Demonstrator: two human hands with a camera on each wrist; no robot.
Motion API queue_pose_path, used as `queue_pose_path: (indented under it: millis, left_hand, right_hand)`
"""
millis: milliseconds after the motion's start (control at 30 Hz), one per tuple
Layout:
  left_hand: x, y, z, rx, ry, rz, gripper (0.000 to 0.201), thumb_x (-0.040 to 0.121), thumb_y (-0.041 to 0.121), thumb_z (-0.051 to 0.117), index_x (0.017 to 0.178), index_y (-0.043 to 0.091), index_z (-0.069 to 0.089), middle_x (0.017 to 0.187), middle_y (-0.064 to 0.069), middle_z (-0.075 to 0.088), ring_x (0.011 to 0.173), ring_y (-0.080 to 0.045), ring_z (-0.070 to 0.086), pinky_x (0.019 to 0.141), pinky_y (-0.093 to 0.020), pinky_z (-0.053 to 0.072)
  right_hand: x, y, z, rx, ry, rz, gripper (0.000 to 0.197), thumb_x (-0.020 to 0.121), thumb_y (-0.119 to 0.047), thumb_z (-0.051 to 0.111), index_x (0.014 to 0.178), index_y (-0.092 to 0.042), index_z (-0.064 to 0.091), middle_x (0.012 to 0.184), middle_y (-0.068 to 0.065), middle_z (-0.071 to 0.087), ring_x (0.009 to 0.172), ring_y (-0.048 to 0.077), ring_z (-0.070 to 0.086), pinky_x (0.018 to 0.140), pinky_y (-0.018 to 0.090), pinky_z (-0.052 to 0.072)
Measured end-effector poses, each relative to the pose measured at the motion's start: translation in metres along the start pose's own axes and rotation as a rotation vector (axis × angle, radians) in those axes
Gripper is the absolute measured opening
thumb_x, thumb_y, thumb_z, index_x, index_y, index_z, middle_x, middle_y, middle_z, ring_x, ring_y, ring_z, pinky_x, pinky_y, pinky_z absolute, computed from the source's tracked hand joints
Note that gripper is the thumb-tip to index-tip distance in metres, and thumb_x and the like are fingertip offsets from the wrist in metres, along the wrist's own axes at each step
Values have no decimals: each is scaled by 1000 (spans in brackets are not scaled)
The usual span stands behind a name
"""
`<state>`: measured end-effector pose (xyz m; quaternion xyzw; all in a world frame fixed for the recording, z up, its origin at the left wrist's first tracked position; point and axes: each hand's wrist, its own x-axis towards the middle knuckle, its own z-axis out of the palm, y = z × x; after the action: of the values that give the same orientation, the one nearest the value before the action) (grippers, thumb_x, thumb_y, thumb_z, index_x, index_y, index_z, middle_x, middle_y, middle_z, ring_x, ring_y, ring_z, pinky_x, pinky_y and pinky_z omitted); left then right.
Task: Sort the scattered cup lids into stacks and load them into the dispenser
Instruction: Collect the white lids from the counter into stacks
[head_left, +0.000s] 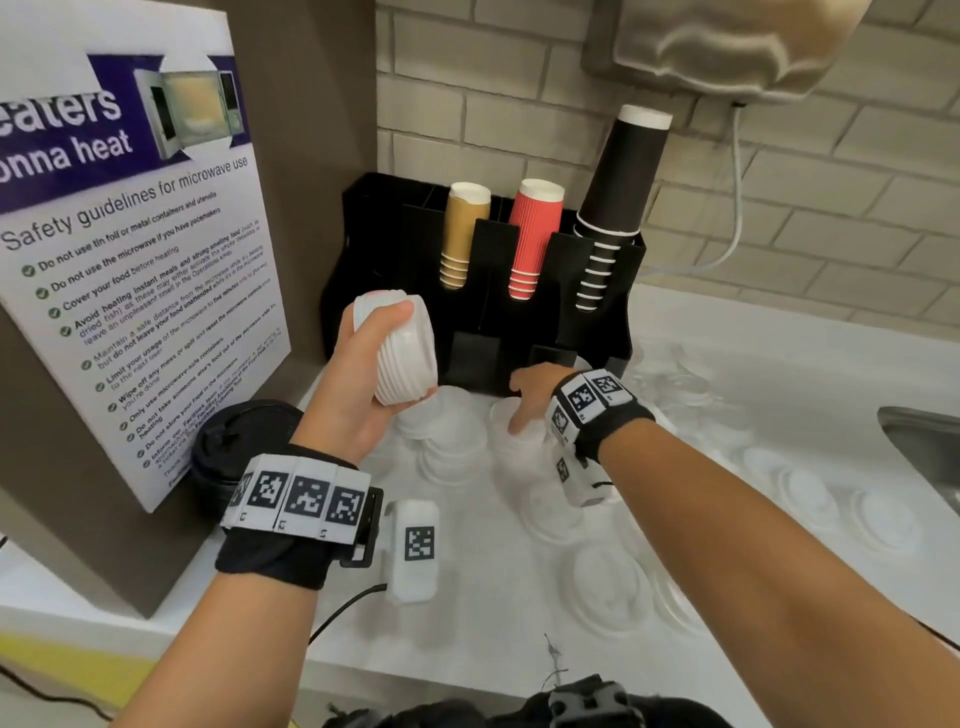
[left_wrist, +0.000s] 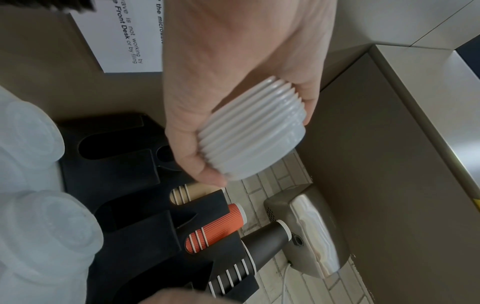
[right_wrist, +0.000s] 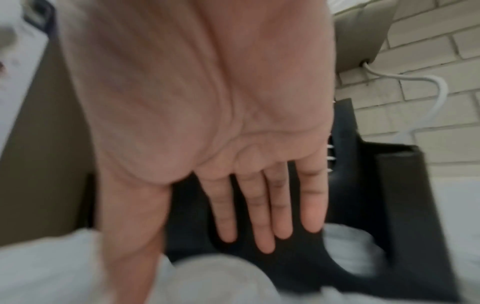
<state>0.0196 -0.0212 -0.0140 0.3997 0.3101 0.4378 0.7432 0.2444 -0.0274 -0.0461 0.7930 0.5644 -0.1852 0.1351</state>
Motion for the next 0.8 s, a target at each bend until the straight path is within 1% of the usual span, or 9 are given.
queue_pose_path:
  millis: [67,167,233,333,467,533,600,667,800]
  left_hand:
    - [0,0,-1,2,1,1,39,89,32,61,127,28,52,123,-4,56,109,-22,57,73,-40,57]
    - [2,2,-3,8,2,5,39,90,33,62,127,29,52,123,-4,56,109,-23,57,76,-42,57]
    - [3,2,-5,10,6,7,38,89,33,62,125,29,52,122,-3,56,109,-22,57,77,-42,56]
    - [5,1,-6,10,8,3,38,89,33,62,125,30,51,120,-2,56,108,-22,57,77,-42,56]
    - [6,-1,-3,16,-3,-5,44,90,33,62,131,28,49,128,-5,55,112,-23,56,75,-40,58]
    - [7,-2,-2,21,-8,-9,46,89,34,62,133,27,49,132,-7,54,114,-24,56,74,-40,58]
    - [8,-2,-1,22,-11,-14,47,90,34,62,134,26,49,134,-8,53,116,-25,56,74,-40,57]
    - [8,-3,-1,25,-12,-18,48,90,34,62,135,26,48,135,-8,53,117,-26,55,76,-41,57]
    - [8,-4,-1,19,-12,-22,45,89,33,62,132,27,50,132,-7,54,116,-25,55,74,-40,57]
  right_hand:
    - [2,8,11,44,-42,-61,79,69,-36,82,137,-22,45,129,2,54,111,21,54,81,29,44]
    - [6,13,16,83,-21,-137,78,65,-29,86,133,-27,47,112,-2,54,95,15,52,69,23,43]
    - [4,16,10,109,17,-155,72,66,-30,84,128,-29,48,109,-2,54,96,18,55,71,28,47]
    - [-9,17,-6,110,29,-146,71,65,-35,82,124,-31,43,112,0,52,93,20,55,70,32,50]
    - [-24,2,-7,-13,-279,-146,80,62,-35,86,124,-33,36,124,3,52,103,24,57,86,41,55]
    - [-26,-3,1,-57,-335,-134,90,58,-40,88,131,-35,34,127,-1,50,108,25,55,91,43,53]
    - [-22,-4,5,-31,-213,-146,92,62,-42,86,136,-29,34,129,0,48,112,24,52,95,39,50]
    - [-13,-2,6,-21,-53,-164,83,72,-37,81,140,-20,36,131,6,45,117,25,49,94,33,46]
    - [4,-1,17,-17,-52,-137,83,76,-32,78,146,-24,33,142,8,42,128,27,45,95,34,42]
